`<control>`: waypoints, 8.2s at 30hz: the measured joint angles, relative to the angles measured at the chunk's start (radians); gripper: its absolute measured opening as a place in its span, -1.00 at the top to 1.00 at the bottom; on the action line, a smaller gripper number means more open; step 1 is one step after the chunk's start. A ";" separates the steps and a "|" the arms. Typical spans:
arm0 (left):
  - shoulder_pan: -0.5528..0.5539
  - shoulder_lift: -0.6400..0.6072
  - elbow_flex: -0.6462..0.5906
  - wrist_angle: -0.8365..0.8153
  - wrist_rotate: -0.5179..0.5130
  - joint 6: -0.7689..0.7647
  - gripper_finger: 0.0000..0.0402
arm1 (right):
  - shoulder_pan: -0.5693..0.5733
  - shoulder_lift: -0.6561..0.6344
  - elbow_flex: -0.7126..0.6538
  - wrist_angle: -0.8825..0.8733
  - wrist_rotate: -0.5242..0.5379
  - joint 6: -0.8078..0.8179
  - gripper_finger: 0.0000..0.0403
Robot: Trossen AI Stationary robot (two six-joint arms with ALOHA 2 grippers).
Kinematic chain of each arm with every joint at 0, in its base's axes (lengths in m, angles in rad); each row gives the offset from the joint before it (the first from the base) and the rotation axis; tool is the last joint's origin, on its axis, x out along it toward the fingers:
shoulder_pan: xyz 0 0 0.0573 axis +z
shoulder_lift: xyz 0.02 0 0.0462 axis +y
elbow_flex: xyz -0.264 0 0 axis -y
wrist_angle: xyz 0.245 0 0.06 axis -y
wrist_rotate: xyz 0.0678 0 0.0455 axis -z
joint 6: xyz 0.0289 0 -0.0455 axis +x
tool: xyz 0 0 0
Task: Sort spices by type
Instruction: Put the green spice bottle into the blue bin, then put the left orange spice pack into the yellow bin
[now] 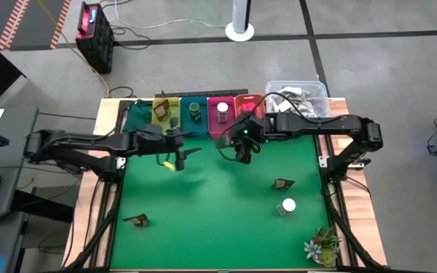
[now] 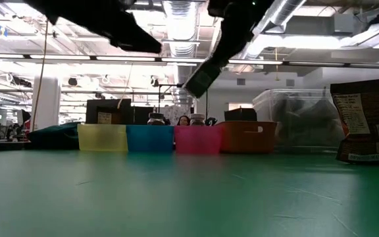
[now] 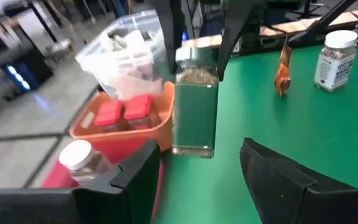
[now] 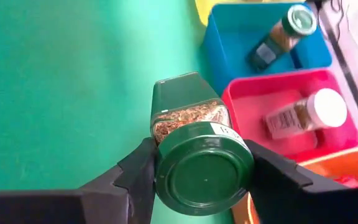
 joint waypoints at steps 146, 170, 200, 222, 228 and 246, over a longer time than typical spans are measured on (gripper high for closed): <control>0.402 0.657 -0.126 0.792 0.137 -0.004 -0.04 | 0.121 -0.312 -0.480 0.637 0.080 -0.017 -0.69; 0.368 0.379 -0.127 0.521 0.129 0.087 -0.26 | 0.122 -0.312 -0.480 0.623 0.079 -0.010 -0.69; -0.703 0.049 0.367 -1.182 0.079 -1.083 -0.15 | -0.026 -0.312 -0.601 0.770 0.022 -0.078 -0.69; -0.892 0.270 0.329 -1.303 0.263 -1.294 -0.11 | -0.038 -0.312 -0.564 0.822 0.021 -0.153 -0.69; -0.884 0.333 0.327 -1.328 0.277 -1.184 0.36 | -0.040 -0.312 -0.564 0.843 0.021 -0.153 -0.69; -0.420 0.335 0.341 -1.377 -0.055 -0.737 1.00 | -0.030 -0.312 -0.564 0.849 0.021 -0.131 -0.69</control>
